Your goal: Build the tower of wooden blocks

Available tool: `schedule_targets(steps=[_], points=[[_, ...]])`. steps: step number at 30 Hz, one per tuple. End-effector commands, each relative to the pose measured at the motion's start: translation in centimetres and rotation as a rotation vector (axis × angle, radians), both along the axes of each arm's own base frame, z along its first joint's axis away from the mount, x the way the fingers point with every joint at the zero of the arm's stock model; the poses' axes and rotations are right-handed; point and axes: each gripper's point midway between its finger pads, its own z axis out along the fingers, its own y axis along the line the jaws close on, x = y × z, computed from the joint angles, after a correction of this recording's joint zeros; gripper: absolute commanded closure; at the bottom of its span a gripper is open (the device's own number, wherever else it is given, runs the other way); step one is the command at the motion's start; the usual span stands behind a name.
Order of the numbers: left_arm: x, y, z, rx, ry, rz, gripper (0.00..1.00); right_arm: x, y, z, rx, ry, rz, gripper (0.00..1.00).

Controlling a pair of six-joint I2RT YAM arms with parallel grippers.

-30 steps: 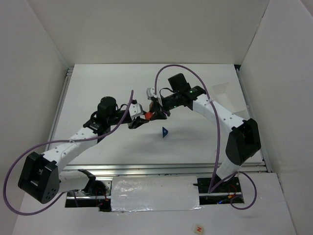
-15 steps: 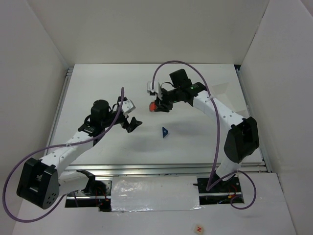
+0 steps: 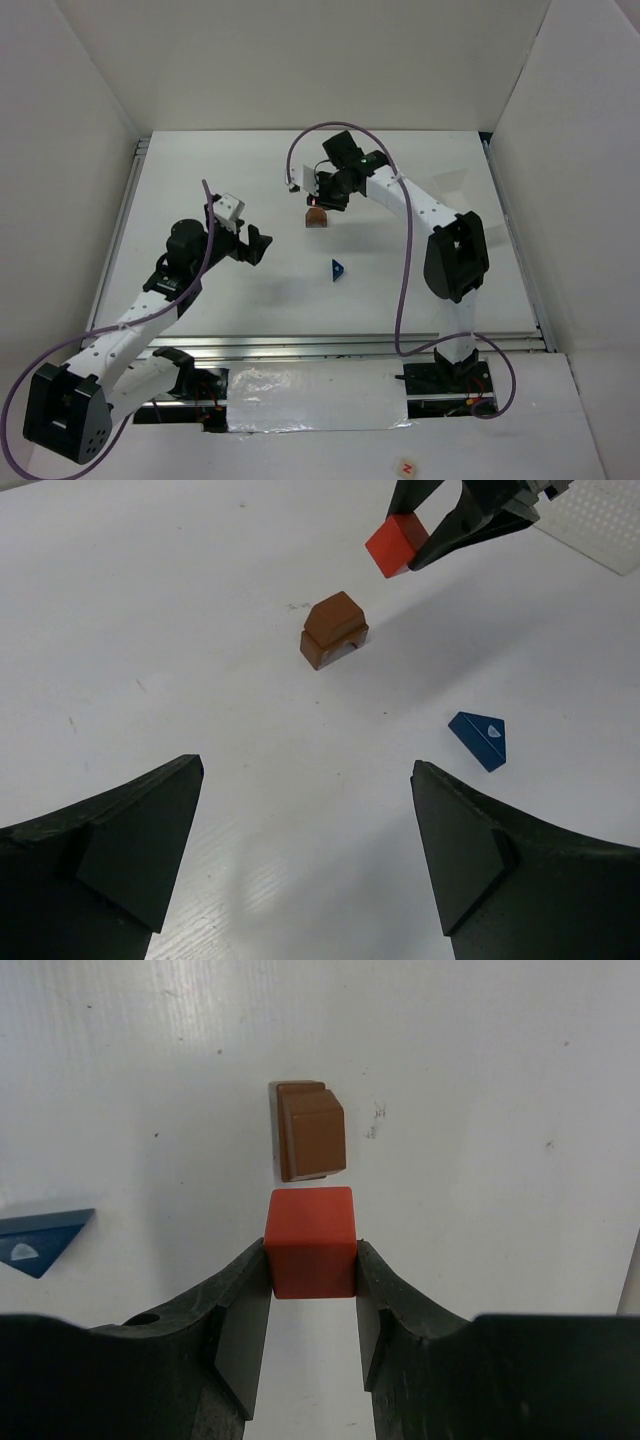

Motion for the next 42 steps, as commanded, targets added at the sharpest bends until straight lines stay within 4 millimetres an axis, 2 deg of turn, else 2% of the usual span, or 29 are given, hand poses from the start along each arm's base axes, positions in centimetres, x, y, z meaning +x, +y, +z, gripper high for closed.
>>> schedule_targets(steps=[1,2,7,9,10,13,18,27,31,42], points=[[0.8,1.0,1.6,-0.046,0.012,0.089,0.01,1.1,0.0,0.2,-0.069,-0.041,0.014,1.00],[0.8,1.0,0.9,-0.032,0.029,0.083,0.01,0.9,0.3,0.0,-0.079,-0.042,0.035,1.00],[0.7,0.5,0.3,-0.049,0.053,0.065,0.01,1.2,0.4,-0.8,-0.158,-0.061,0.079,0.97],[0.6,0.3,0.3,-0.049,0.050,0.043,0.01,1.4,0.6,-1.4,-0.163,-0.048,0.087,0.97],[0.5,0.2,0.3,-0.055,0.052,0.042,0.01,1.6,1.1,-0.8,-0.144,-0.057,0.095,0.96],[0.2,0.3,0.2,-0.058,0.052,0.044,0.01,1.7,1.7,-0.8,-0.123,-0.041,0.124,0.95],[0.1,1.1,0.3,-0.055,0.046,0.079,0.01,2.1,2.3,-2.1,-0.157,-0.029,0.154,0.94],[0.2,1.3,0.6,-0.071,0.025,0.080,0.01,2.1,3.2,-2.6,-0.157,-0.016,0.166,0.94],[0.3,1.1,0.2,-0.062,0.033,0.063,0.01,2.3,3.3,-3.6,-0.182,-0.006,0.168,0.93],[0.7,1.3,-0.6,-0.061,0.058,0.065,0.01,3.2,2.9,-4.4,-0.220,-0.020,0.149,0.92]])
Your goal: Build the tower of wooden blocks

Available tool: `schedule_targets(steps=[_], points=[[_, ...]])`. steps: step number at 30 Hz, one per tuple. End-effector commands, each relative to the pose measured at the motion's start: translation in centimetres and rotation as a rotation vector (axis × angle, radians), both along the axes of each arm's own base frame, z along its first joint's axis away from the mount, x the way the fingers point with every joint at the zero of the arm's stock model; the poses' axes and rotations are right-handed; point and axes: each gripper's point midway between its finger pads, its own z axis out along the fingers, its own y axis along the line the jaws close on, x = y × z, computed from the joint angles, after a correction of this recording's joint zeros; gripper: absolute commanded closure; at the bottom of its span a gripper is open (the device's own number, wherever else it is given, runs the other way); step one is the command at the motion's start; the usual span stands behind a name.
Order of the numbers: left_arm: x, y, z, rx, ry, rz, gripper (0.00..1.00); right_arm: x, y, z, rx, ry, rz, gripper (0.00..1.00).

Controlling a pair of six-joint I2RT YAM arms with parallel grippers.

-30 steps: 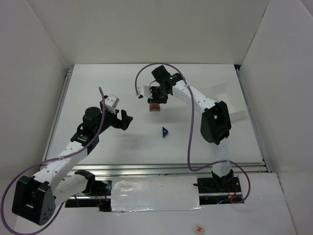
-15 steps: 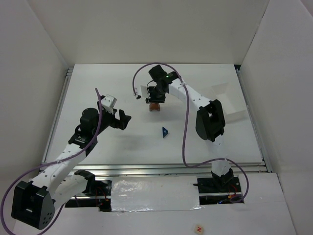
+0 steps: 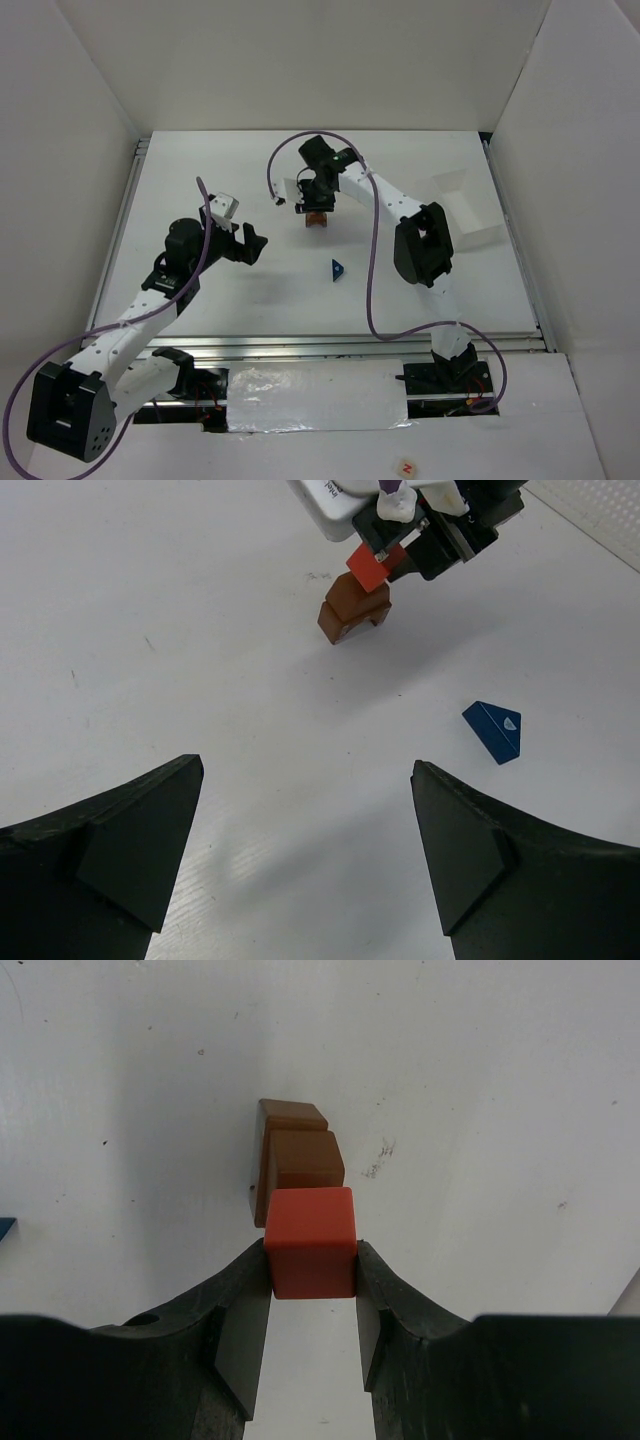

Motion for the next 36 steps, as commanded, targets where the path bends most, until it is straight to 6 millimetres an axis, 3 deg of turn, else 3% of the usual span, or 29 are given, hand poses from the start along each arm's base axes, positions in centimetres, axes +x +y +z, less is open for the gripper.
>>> schedule_targets(steps=[1,36], points=[[0.36,-0.41,0.86,-0.034,-0.034,-0.017,0.01,0.60,0.36,0.74,-0.005,-0.025,0.007,0.92],[0.58,-0.83,0.49,-0.035,-0.019,-0.041,0.01,0.96,0.43,-0.14,-0.012,-0.030,-0.006,0.84]])
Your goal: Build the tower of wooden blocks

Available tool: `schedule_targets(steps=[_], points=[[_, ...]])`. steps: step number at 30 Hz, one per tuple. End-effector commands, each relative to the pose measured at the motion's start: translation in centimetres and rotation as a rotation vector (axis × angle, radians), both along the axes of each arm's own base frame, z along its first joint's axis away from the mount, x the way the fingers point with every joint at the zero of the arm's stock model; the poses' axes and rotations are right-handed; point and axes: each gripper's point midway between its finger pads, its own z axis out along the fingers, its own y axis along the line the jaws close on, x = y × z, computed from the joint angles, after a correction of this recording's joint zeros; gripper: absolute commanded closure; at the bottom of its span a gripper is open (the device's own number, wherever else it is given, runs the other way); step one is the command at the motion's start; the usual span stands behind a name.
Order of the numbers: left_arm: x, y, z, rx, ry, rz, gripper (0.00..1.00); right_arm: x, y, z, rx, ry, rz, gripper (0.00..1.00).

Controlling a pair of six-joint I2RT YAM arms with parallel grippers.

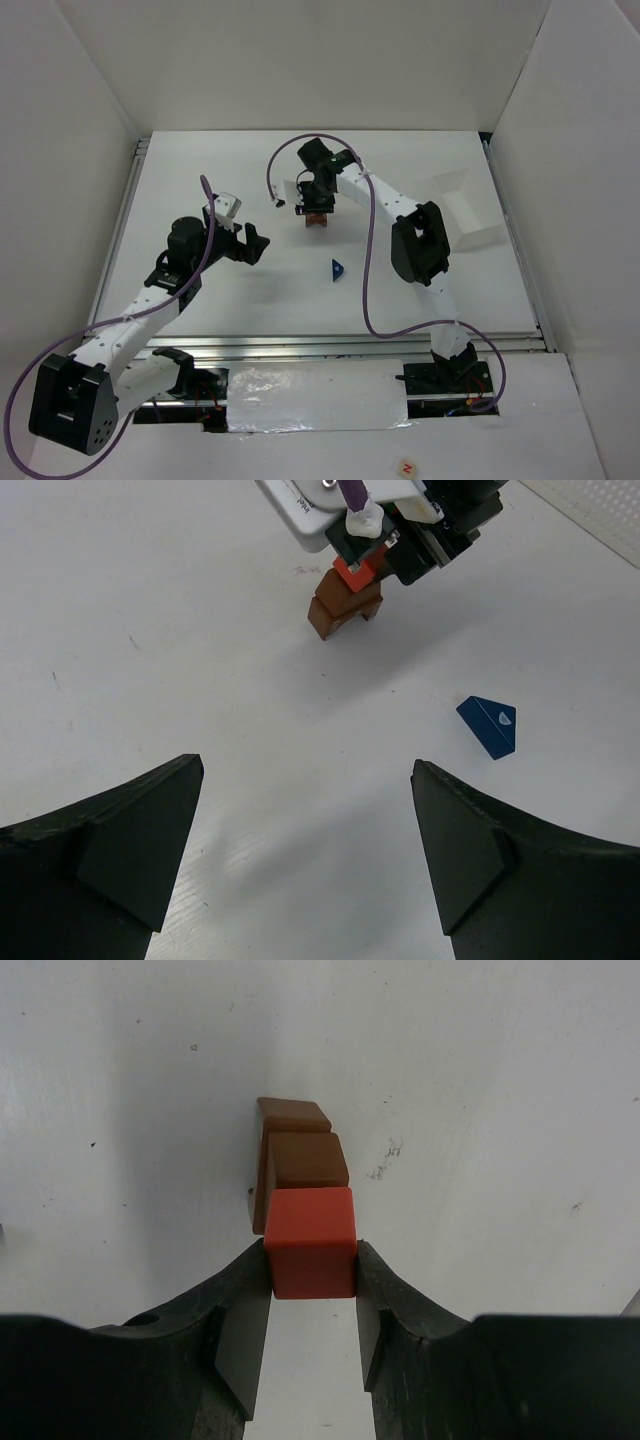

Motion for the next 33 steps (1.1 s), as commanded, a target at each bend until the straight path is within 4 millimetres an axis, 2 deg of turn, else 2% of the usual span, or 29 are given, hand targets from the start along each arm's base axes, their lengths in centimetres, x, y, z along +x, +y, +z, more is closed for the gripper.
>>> schedule_targets(steps=[1,22,33], points=[[0.30,-0.37,1.04,-0.029,-0.031,-0.014,0.01,0.49,0.55,0.93,0.011,-0.031,0.004,0.84],[0.38,-0.16,1.14,-0.028,-0.034,-0.002,0.01,0.29,0.84,0.69,0.010,-0.030,0.014,0.73],[0.49,-0.13,0.97,-0.028,-0.023,0.005,0.01,-0.09,1.02,0.35,0.006,-0.023,0.035,0.71]])
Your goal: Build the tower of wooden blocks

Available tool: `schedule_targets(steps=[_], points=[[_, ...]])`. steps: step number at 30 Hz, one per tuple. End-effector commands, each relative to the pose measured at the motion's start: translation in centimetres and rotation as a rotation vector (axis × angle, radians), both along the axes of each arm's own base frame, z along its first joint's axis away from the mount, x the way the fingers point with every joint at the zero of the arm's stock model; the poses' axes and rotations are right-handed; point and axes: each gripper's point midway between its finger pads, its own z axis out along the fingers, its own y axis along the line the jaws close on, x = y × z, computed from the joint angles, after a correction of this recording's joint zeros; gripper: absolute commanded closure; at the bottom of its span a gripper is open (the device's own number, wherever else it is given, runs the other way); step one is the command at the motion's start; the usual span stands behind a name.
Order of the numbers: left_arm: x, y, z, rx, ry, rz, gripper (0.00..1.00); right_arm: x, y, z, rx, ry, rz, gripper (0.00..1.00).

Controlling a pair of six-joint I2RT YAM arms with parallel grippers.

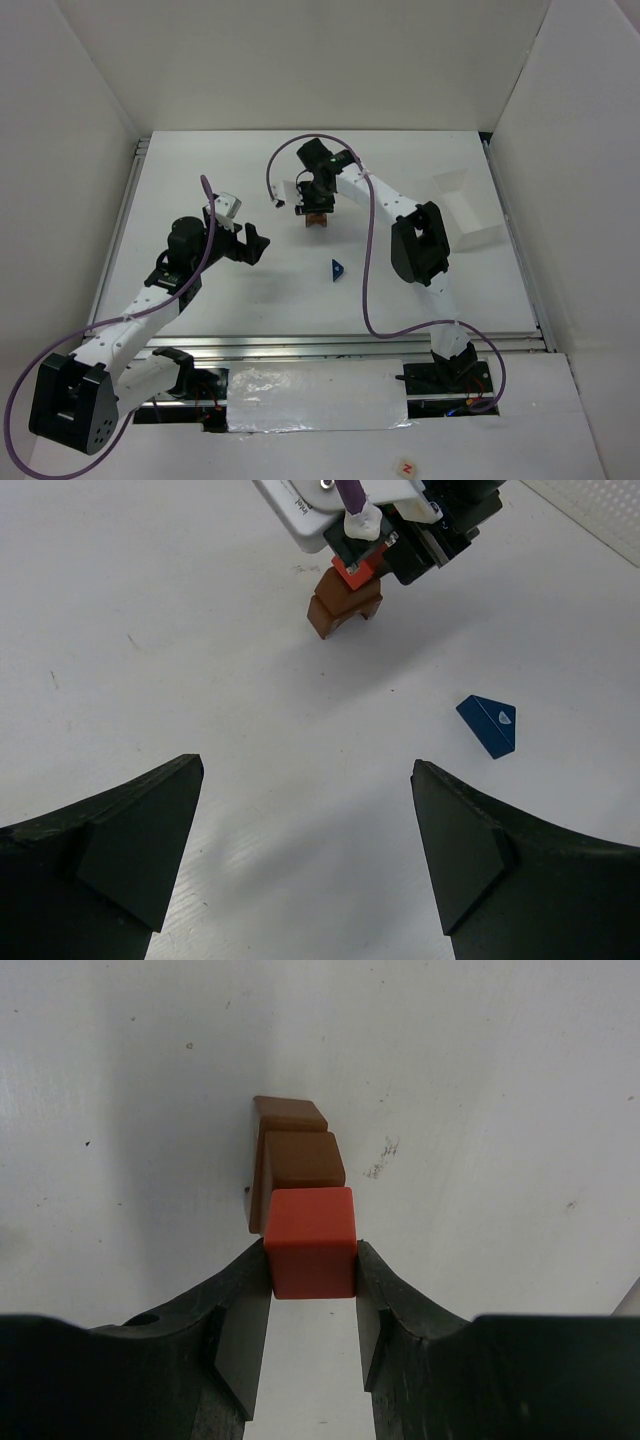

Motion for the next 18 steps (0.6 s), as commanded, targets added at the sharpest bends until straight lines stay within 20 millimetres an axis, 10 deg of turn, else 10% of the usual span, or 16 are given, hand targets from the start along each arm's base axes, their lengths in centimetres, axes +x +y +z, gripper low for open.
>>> schedule_targets(steps=[1,18], points=[[0.47,-0.11,1.17,-0.031,-0.028,0.008,0.01,-0.32,1.02,0.19,0.014,-0.007,0.033,0.71],[0.36,-0.22,1.34,-0.032,-0.042,0.006,0.01,-0.28,0.32,0.25,-0.009,-0.016,0.026,0.69]])
